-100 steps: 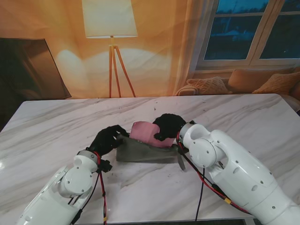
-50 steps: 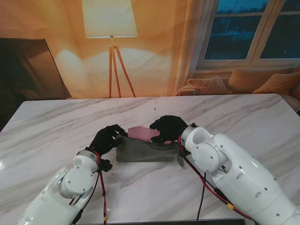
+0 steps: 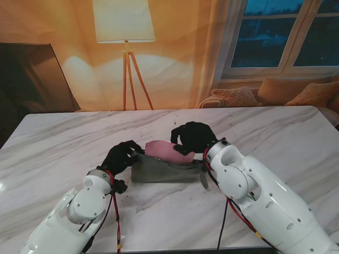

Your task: Collect documents into a storage pouch

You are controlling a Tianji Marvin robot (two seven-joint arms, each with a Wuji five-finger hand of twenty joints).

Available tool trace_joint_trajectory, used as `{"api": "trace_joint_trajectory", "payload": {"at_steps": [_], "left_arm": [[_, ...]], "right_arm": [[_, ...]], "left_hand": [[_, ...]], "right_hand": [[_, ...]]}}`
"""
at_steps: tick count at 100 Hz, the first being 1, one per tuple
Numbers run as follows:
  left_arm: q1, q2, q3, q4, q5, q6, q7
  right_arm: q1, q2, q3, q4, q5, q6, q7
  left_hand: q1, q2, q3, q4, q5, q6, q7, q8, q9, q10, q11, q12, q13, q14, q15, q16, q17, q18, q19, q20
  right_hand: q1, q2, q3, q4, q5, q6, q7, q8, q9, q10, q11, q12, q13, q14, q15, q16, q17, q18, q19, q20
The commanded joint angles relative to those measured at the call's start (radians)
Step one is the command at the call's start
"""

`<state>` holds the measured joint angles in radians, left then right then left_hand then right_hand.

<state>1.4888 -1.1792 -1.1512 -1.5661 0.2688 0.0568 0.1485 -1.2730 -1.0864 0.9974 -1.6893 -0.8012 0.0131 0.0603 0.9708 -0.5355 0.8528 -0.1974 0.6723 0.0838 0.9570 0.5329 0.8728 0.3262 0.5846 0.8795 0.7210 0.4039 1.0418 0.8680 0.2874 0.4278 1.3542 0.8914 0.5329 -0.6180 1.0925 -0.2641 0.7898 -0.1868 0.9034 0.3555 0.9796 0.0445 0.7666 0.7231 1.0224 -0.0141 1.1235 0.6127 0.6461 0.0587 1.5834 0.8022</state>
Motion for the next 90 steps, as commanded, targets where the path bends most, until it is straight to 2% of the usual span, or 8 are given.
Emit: {"api": "trace_joint_trajectory", "payload": {"at_steps": [1, 7, 10, 11, 16, 20, 47, 90], "left_arm": [[0.0, -0.006, 0.0, -0.003, -0.004, -0.003, -0.008], [0.001, -0.007, 0.0, -0.003, -0.003, -0.002, -0.006], [0.001, -0.007, 0.0, -0.004, -0.003, -0.001, -0.005], [0.002, -0.007, 0.0, -0.004, -0.003, -0.001, -0.004], [0.003, -0.007, -0.001, -0.005, -0.002, 0.0, -0.003], [0.003, -0.007, -0.002, -0.006, -0.001, 0.001, -0.002], [0.004, -0.01, -0.001, -0.008, -0.004, 0.008, 0.006], [0.003, -0.014, 0.0, -0.011, -0.009, 0.02, 0.016]], "right_arm": [[-0.001, -0.008, -0.012, 0.015, -0.003, 0.003, 0.001], [0.002, -0.01, -0.021, 0.025, 0.0, 0.008, -0.009], [0.004, -0.012, -0.025, 0.031, 0.003, 0.01, -0.014], [0.004, -0.012, -0.027, 0.032, 0.004, 0.011, -0.015], [0.007, -0.014, -0.033, 0.041, 0.01, 0.016, -0.02], [0.008, -0.015, -0.037, 0.046, 0.016, 0.02, -0.022], [0.018, -0.021, -0.065, 0.086, 0.046, 0.029, -0.031], [0.02, -0.023, -0.079, 0.12, 0.059, 0.023, -0.041]], "left_hand": [[0.032, 0.01, -0.026, 0.005, 0.0, 0.031, 0.026, 0.031, 0.044, 0.005, 0.015, 0.025, 0.016, 0.047, 0.03, 0.001, -0.011, -0.056, -0.003, 0.008], [0.031, 0.01, -0.027, 0.005, 0.0, 0.031, 0.026, 0.032, 0.047, -0.016, 0.018, 0.028, 0.016, 0.047, 0.031, 0.001, -0.011, -0.056, -0.003, 0.009], [0.031, 0.01, -0.027, 0.005, -0.001, 0.031, 0.025, 0.032, 0.042, 0.007, 0.015, 0.026, 0.015, 0.047, 0.031, 0.001, -0.012, -0.056, -0.003, 0.009], [0.031, 0.01, -0.027, 0.005, -0.001, 0.031, 0.025, 0.032, 0.044, -0.004, 0.017, 0.027, 0.015, 0.047, 0.031, 0.001, -0.012, -0.056, -0.003, 0.009], [0.032, 0.01, -0.026, 0.006, 0.0, 0.031, 0.025, 0.033, 0.042, 0.009, 0.016, 0.026, 0.015, 0.047, 0.031, 0.001, -0.012, -0.056, -0.004, 0.009], [0.031, 0.009, -0.027, 0.006, 0.0, 0.031, 0.024, 0.033, 0.045, -0.011, 0.018, 0.027, 0.016, 0.047, 0.032, 0.0, -0.012, -0.056, -0.003, 0.01], [0.031, 0.01, -0.026, 0.006, 0.001, 0.032, 0.024, 0.035, 0.051, -0.011, 0.018, 0.028, 0.021, 0.049, 0.036, 0.001, -0.006, -0.055, 0.0, 0.012], [0.03, 0.011, -0.026, 0.005, -0.001, 0.035, 0.022, 0.038, 0.05, -0.009, 0.021, 0.027, 0.021, 0.048, 0.039, 0.0, -0.006, -0.055, 0.0, 0.014]], "right_hand": [[0.039, -0.035, 0.046, -0.029, 0.052, -0.022, 0.044, -0.008, 0.058, 0.008, 0.029, 0.026, 0.053, -0.04, 0.055, 0.016, 0.051, -0.02, 0.072, -0.004], [0.066, -0.048, 0.057, -0.027, 0.077, -0.025, 0.059, -0.009, 0.082, 0.007, 0.034, 0.033, 0.075, -0.043, 0.074, 0.015, 0.076, -0.023, 0.093, -0.012], [0.078, -0.052, 0.061, -0.025, 0.092, -0.026, 0.069, -0.008, 0.091, 0.006, 0.036, 0.035, 0.083, -0.046, 0.08, 0.014, 0.086, -0.025, 0.1, -0.016], [0.083, -0.052, 0.063, -0.024, 0.099, -0.026, 0.074, -0.006, 0.094, 0.006, 0.037, 0.035, 0.086, -0.046, 0.082, 0.014, 0.088, -0.025, 0.101, -0.017], [0.099, -0.056, 0.066, -0.023, 0.114, -0.025, 0.084, -0.006, 0.103, 0.004, 0.038, 0.037, 0.094, -0.047, 0.089, 0.012, 0.098, -0.027, 0.111, -0.023], [0.109, -0.059, 0.068, -0.022, 0.12, -0.025, 0.088, -0.006, 0.106, 0.004, 0.038, 0.037, 0.099, -0.049, 0.092, 0.011, 0.103, -0.027, 0.114, -0.025], [0.112, -0.073, 0.072, -0.021, 0.131, -0.027, 0.098, -0.007, 0.099, 0.003, 0.033, 0.038, 0.095, -0.055, 0.097, 0.005, 0.106, -0.033, 0.122, -0.039], [0.051, -0.098, 0.086, -0.031, 0.14, -0.04, 0.101, -0.012, -0.099, 0.0, -0.075, 0.014, -0.102, -0.052, -0.093, -0.034, -0.102, -0.019, -0.057, -0.059]]}}
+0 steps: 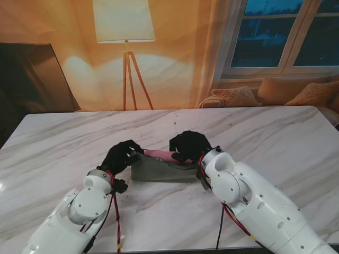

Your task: Collect documents into a storage pouch

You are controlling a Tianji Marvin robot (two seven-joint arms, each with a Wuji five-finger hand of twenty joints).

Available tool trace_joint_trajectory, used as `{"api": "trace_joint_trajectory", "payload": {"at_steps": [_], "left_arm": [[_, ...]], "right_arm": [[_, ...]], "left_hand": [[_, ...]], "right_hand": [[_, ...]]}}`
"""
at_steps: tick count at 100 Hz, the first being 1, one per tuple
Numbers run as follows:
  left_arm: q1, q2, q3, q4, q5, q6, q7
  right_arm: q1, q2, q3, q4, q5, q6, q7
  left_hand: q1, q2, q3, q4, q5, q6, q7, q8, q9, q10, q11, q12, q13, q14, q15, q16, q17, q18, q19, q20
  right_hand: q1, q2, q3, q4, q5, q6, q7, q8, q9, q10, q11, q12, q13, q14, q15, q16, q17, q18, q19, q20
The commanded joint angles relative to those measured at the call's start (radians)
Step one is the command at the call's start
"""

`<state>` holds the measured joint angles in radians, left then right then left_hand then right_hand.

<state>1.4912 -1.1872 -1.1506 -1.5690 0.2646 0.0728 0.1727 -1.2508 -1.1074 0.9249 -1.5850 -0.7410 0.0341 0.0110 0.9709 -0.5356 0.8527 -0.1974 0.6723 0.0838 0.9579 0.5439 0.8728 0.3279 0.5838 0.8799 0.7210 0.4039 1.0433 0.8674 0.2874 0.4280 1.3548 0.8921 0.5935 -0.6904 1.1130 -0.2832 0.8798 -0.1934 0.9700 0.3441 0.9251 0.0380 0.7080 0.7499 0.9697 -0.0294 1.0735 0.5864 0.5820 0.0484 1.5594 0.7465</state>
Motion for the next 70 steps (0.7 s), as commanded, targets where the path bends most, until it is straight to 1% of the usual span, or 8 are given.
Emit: {"api": "trace_joint_trajectory", "payload": {"at_steps": [1, 11, 35, 37, 42, 43, 56, 70], "left_arm": [[0.0, -0.006, -0.001, -0.008, -0.005, 0.004, -0.008], [-0.001, -0.006, 0.001, -0.006, -0.007, 0.006, -0.008], [-0.002, -0.007, 0.003, -0.006, -0.009, 0.011, -0.006], [-0.002, -0.007, 0.003, -0.006, -0.009, 0.01, -0.005], [-0.003, -0.008, 0.003, -0.005, -0.009, 0.009, -0.005], [-0.003, -0.008, 0.003, -0.005, -0.01, 0.009, -0.005], [-0.004, -0.008, 0.004, -0.003, -0.01, 0.006, -0.005], [-0.003, -0.008, 0.004, -0.003, -0.01, 0.006, -0.005]], "right_arm": [[-0.002, -0.002, -0.006, 0.017, -0.001, 0.002, 0.008], [-0.003, -0.002, -0.007, 0.022, 0.0, -0.001, 0.006], [-0.022, -0.004, 0.022, 0.01, -0.006, -0.005, -0.016], [-0.024, -0.004, 0.025, 0.009, -0.007, -0.005, -0.018], [-0.028, -0.004, 0.031, 0.006, -0.009, -0.005, -0.023], [-0.029, -0.004, 0.032, 0.005, -0.009, -0.005, -0.024], [-0.037, -0.007, 0.046, -0.001, -0.012, -0.003, -0.042], [-0.042, -0.012, 0.06, -0.005, -0.016, -0.003, -0.072]], "left_hand": [[0.03, 0.011, -0.026, 0.005, 0.0, 0.035, 0.022, 0.028, 0.051, -0.012, 0.022, 0.027, 0.021, 0.047, 0.037, 0.001, -0.006, -0.055, 0.0, 0.014], [0.031, 0.011, -0.026, 0.005, 0.0, 0.035, 0.022, 0.029, 0.05, -0.01, 0.022, 0.027, 0.02, 0.048, 0.037, 0.001, -0.008, -0.056, -0.001, 0.014], [0.031, 0.012, -0.028, 0.005, -0.001, 0.035, 0.022, 0.03, 0.048, -0.014, 0.023, 0.028, 0.02, 0.049, 0.039, 0.002, -0.012, -0.057, -0.003, 0.015], [0.031, 0.012, -0.028, 0.005, -0.002, 0.035, 0.021, 0.03, 0.048, -0.014, 0.023, 0.028, 0.02, 0.049, 0.039, 0.002, -0.012, -0.057, -0.003, 0.015], [0.031, 0.013, -0.028, 0.006, -0.002, 0.034, 0.021, 0.031, 0.047, -0.014, 0.023, 0.029, 0.019, 0.049, 0.039, 0.002, -0.012, -0.058, -0.003, 0.015], [0.032, 0.013, -0.028, 0.006, -0.002, 0.034, 0.021, 0.03, 0.047, -0.014, 0.023, 0.029, 0.019, 0.049, 0.039, 0.002, -0.013, -0.058, -0.003, 0.015], [0.032, 0.013, -0.029, 0.006, -0.002, 0.033, 0.022, 0.031, 0.047, -0.016, 0.023, 0.029, 0.017, 0.048, 0.038, 0.003, -0.014, -0.059, -0.003, 0.016], [0.032, 0.013, -0.029, 0.006, -0.003, 0.033, 0.021, 0.031, 0.047, -0.015, 0.022, 0.03, 0.016, 0.049, 0.038, 0.003, -0.015, -0.059, -0.004, 0.017]], "right_hand": [[-0.011, -0.026, 0.066, -0.012, 0.05, -0.034, 0.035, 0.0, -0.051, 0.006, -0.019, -0.015, -0.056, -0.037, -0.05, -0.008, -0.043, -0.008, -0.038, -0.003], [-0.041, -0.025, 0.06, -0.016, 0.034, -0.037, 0.022, 0.002, -0.124, -0.004, -0.039, -0.104, -0.12, -0.035, -0.139, -0.011, -0.113, -0.007, -0.122, 0.025], [-0.119, -0.014, 0.043, -0.025, -0.12, -0.021, -0.072, 0.001, -0.237, -0.01, -0.1, -0.153, -0.231, -0.032, -0.269, -0.051, -0.224, -0.013, -0.236, 0.021], [-0.122, -0.011, 0.035, -0.019, -0.12, -0.016, -0.106, 0.027, -0.241, -0.009, -0.1, -0.16, -0.234, -0.031, -0.277, -0.049, -0.227, -0.013, -0.246, 0.035], [-0.139, -0.002, 0.037, -0.014, -0.137, 0.0, -0.151, 0.031, -0.255, -0.008, -0.104, -0.165, -0.246, -0.031, -0.287, -0.05, -0.237, -0.015, -0.26, 0.039], [-0.144, -0.001, 0.037, -0.009, -0.134, 0.004, -0.18, 0.055, -0.257, -0.007, -0.104, -0.166, -0.247, -0.03, -0.288, -0.049, -0.238, -0.015, -0.263, 0.044], [-0.157, 0.016, 0.036, 0.006, -0.139, 0.019, -0.228, 0.09, -0.236, 0.004, -0.075, -0.15, -0.228, -0.028, -0.234, -0.021, -0.222, -0.019, -0.247, 0.062], [-0.13, 0.002, 0.053, -0.013, -0.128, 0.0, -0.166, 0.071, -0.152, 0.007, -0.001, -0.097, -0.165, -0.033, -0.097, 0.036, -0.165, -0.024, -0.178, 0.083]]}}
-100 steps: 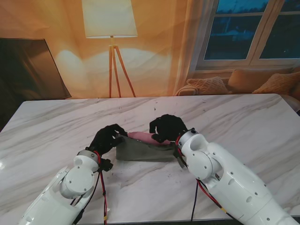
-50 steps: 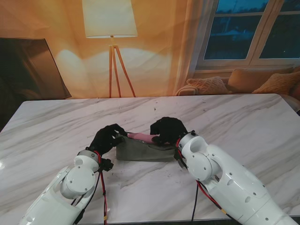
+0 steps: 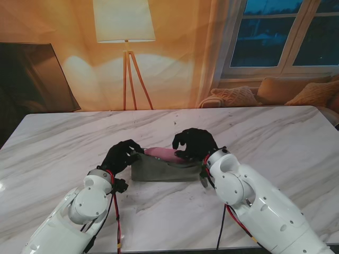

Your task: Collect documents into a storage pouch

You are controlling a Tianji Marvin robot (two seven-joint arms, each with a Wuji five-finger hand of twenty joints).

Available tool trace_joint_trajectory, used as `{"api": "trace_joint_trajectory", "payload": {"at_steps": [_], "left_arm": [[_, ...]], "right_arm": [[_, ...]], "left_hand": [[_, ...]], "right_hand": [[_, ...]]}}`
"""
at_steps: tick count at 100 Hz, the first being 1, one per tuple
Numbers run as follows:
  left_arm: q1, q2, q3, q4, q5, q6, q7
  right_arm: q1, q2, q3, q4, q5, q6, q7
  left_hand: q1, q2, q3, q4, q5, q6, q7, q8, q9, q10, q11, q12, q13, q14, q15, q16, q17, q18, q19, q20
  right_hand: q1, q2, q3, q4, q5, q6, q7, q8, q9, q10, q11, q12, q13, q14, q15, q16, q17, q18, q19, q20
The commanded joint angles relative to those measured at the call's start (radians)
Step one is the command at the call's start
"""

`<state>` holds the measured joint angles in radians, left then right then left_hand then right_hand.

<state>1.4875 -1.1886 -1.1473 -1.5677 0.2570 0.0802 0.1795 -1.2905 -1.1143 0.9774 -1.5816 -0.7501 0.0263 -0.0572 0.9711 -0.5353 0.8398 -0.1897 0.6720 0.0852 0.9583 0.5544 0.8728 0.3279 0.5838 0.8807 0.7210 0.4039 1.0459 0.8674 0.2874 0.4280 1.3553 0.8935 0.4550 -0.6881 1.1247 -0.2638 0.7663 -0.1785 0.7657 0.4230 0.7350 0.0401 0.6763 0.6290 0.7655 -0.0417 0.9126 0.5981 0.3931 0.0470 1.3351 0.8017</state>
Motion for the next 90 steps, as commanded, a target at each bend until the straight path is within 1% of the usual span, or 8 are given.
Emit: {"api": "trace_joint_trajectory", "payload": {"at_steps": [1, 34, 39, 58, 67, 77, 80, 90], "left_arm": [[0.0, -0.006, 0.0, -0.005, -0.002, -0.002, -0.012], [-0.001, -0.007, 0.001, -0.004, -0.004, -0.004, -0.011], [0.0, -0.007, 0.001, -0.004, -0.004, -0.004, -0.011], [0.002, -0.008, 0.001, -0.006, -0.003, -0.002, -0.007], [0.004, -0.008, 0.001, -0.007, -0.001, 0.001, -0.004], [0.005, -0.008, 0.001, -0.008, 0.002, 0.002, 0.0], [0.005, -0.009, 0.001, -0.008, 0.002, 0.003, 0.0], [0.004, -0.009, 0.002, -0.008, 0.002, 0.005, 0.0]], "right_arm": [[-0.003, -0.005, 0.008, -0.009, -0.007, 0.004, -0.006], [-0.003, -0.017, 0.011, -0.001, -0.015, -0.01, -0.077], [-0.001, -0.018, 0.008, 0.004, -0.017, -0.011, -0.082], [0.006, -0.022, -0.014, 0.029, 0.005, -0.006, -0.084], [0.011, -0.025, -0.026, 0.044, 0.017, -0.001, -0.087], [0.017, -0.028, -0.038, 0.061, 0.025, 0.003, -0.091], [0.019, -0.028, -0.041, 0.066, 0.028, 0.004, -0.092], [0.024, -0.029, -0.051, 0.08, 0.037, 0.008, -0.089]], "left_hand": [[0.031, 0.013, -0.017, -0.002, -0.002, 0.032, 0.02, 0.021, 0.046, -0.015, 0.022, 0.029, 0.016, 0.049, 0.035, 0.003, -0.015, -0.059, -0.004, 0.015], [0.032, 0.014, -0.019, -0.001, -0.003, 0.032, 0.02, 0.022, 0.038, 0.009, 0.023, 0.026, 0.015, 0.05, 0.034, 0.005, -0.017, -0.06, -0.006, 0.017], [0.032, 0.014, -0.019, -0.001, -0.003, 0.032, 0.019, 0.022, 0.041, -0.008, 0.026, 0.027, 0.015, 0.049, 0.034, 0.005, -0.018, -0.059, -0.006, 0.018], [0.031, 0.014, -0.019, -0.001, -0.003, 0.032, 0.019, 0.022, 0.038, 0.01, 0.026, 0.025, 0.014, 0.05, 0.033, 0.006, -0.018, -0.06, -0.007, 0.018], [0.031, 0.014, -0.019, -0.001, -0.002, 0.032, 0.02, 0.023, 0.043, -0.015, 0.028, 0.026, 0.014, 0.049, 0.033, 0.006, -0.018, -0.059, -0.007, 0.019], [0.031, 0.014, -0.019, -0.001, -0.003, 0.032, 0.02, 0.023, 0.038, 0.012, 0.025, 0.024, 0.015, 0.049, 0.034, 0.007, -0.018, -0.06, -0.007, 0.019], [0.032, 0.013, -0.018, -0.001, -0.002, 0.032, 0.02, 0.023, 0.043, -0.012, 0.029, 0.026, 0.015, 0.049, 0.034, 0.007, -0.018, -0.06, -0.007, 0.02], [0.031, 0.013, -0.018, -0.001, -0.003, 0.033, 0.019, 0.023, 0.045, -0.014, 0.028, 0.026, 0.016, 0.049, 0.034, 0.007, -0.017, -0.06, -0.006, 0.02]], "right_hand": [[0.012, -0.001, 0.042, -0.033, -0.013, -0.016, 0.044, -0.01, 0.043, 0.005, 0.034, 0.026, 0.044, -0.021, 0.07, 0.027, 0.027, -0.023, 0.05, 0.028], [0.08, -0.025, 0.049, -0.037, 0.052, -0.033, 0.18, -0.071, 0.171, 0.009, 0.137, 0.155, 0.163, -0.054, 0.275, 0.088, 0.153, -0.039, 0.195, 0.03], [0.092, -0.029, 0.054, -0.036, 0.073, -0.034, 0.193, -0.069, 0.194, 0.001, 0.146, 0.169, 0.186, -0.058, 0.3, 0.094, 0.177, -0.041, 0.218, 0.032], [0.129, -0.058, 0.078, -0.03, 0.107, -0.029, 0.227, -0.052, 0.226, -0.002, 0.149, 0.182, 0.218, -0.067, 0.32, 0.09, 0.211, -0.043, 0.245, 0.023], [0.161, -0.065, 0.089, -0.028, 0.123, -0.035, 0.241, -0.042, 0.241, -0.002, 0.148, 0.186, 0.231, -0.069, 0.326, 0.087, 0.224, -0.042, 0.254, 0.017], [0.181, -0.069, 0.091, -0.027, 0.141, -0.044, 0.253, -0.034, 0.254, -0.004, 0.148, 0.188, 0.242, -0.071, 0.33, 0.081, 0.238, -0.042, 0.263, 0.013], [0.184, -0.071, 0.092, -0.026, 0.147, -0.047, 0.258, -0.032, 0.256, -0.004, 0.148, 0.189, 0.244, -0.071, 0.331, 0.079, 0.24, -0.042, 0.264, 0.012], [0.183, -0.076, 0.092, -0.027, 0.155, -0.052, 0.264, -0.028, 0.258, -0.004, 0.147, 0.191, 0.245, -0.07, 0.333, 0.074, 0.24, -0.042, 0.267, 0.009]]}}
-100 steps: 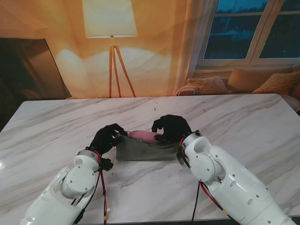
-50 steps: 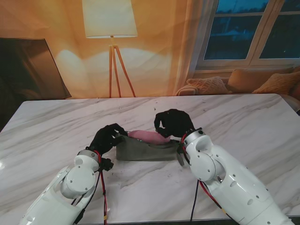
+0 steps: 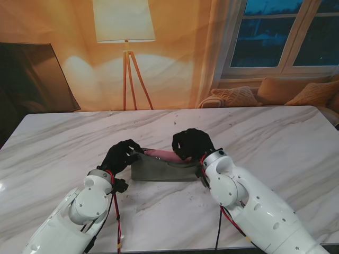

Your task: Collect documents into a storage pouch

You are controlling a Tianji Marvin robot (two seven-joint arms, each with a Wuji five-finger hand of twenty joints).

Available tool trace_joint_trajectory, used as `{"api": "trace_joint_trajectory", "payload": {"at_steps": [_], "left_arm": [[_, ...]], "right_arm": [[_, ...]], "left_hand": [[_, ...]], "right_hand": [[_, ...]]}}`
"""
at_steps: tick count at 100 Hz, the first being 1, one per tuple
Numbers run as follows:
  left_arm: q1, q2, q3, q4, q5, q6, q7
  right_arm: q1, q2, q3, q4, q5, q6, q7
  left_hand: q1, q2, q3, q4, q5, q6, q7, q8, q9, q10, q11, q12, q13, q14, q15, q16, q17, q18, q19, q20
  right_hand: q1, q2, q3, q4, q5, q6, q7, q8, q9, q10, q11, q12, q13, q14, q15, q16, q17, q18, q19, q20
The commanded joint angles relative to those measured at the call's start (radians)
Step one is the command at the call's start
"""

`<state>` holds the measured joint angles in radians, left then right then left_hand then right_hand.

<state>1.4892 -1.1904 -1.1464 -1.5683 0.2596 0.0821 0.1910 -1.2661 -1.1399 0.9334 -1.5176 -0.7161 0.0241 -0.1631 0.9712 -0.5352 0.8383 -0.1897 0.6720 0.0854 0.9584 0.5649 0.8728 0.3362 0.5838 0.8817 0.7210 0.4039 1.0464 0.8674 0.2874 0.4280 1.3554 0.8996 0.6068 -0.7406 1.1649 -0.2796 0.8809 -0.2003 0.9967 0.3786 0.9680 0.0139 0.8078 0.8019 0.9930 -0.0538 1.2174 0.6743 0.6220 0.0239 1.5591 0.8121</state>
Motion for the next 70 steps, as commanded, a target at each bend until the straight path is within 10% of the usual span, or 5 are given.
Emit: {"api": "trace_joint_trajectory", "payload": {"at_steps": [1, 70], "left_arm": [[0.002, -0.007, 0.002, -0.008, 0.0, 0.003, -0.011], [-0.001, -0.013, 0.008, -0.007, -0.009, 0.01, 0.006]], "right_arm": [[0.0, -0.004, -0.009, 0.018, 0.003, 0.01, 0.018], [-0.01, -0.007, 0.009, 0.009, 0.004, -0.005, -0.004]], "left_hand": [[0.031, 0.013, -0.017, -0.001, -0.003, 0.033, 0.019, 0.012, 0.044, -0.023, 0.027, 0.025, 0.016, 0.049, 0.034, 0.007, -0.017, -0.06, -0.006, 0.014], [0.031, 0.014, -0.017, -0.001, -0.002, 0.033, 0.02, 0.014, 0.046, -0.022, 0.025, 0.028, 0.017, 0.049, 0.036, 0.008, -0.016, -0.06, -0.006, 0.015]], "right_hand": [[0.031, -0.025, 0.052, -0.011, 0.041, -0.03, 0.033, 0.017, 0.025, 0.022, 0.015, 0.018, 0.017, -0.059, 0.028, -0.003, 0.012, -0.019, 0.043, -0.002], [-0.063, -0.03, 0.042, -0.022, -0.075, -0.014, -0.045, 0.013, -0.201, 0.023, -0.064, -0.091, -0.164, -0.039, -0.168, -0.05, -0.164, -0.01, -0.115, -0.025]]}}
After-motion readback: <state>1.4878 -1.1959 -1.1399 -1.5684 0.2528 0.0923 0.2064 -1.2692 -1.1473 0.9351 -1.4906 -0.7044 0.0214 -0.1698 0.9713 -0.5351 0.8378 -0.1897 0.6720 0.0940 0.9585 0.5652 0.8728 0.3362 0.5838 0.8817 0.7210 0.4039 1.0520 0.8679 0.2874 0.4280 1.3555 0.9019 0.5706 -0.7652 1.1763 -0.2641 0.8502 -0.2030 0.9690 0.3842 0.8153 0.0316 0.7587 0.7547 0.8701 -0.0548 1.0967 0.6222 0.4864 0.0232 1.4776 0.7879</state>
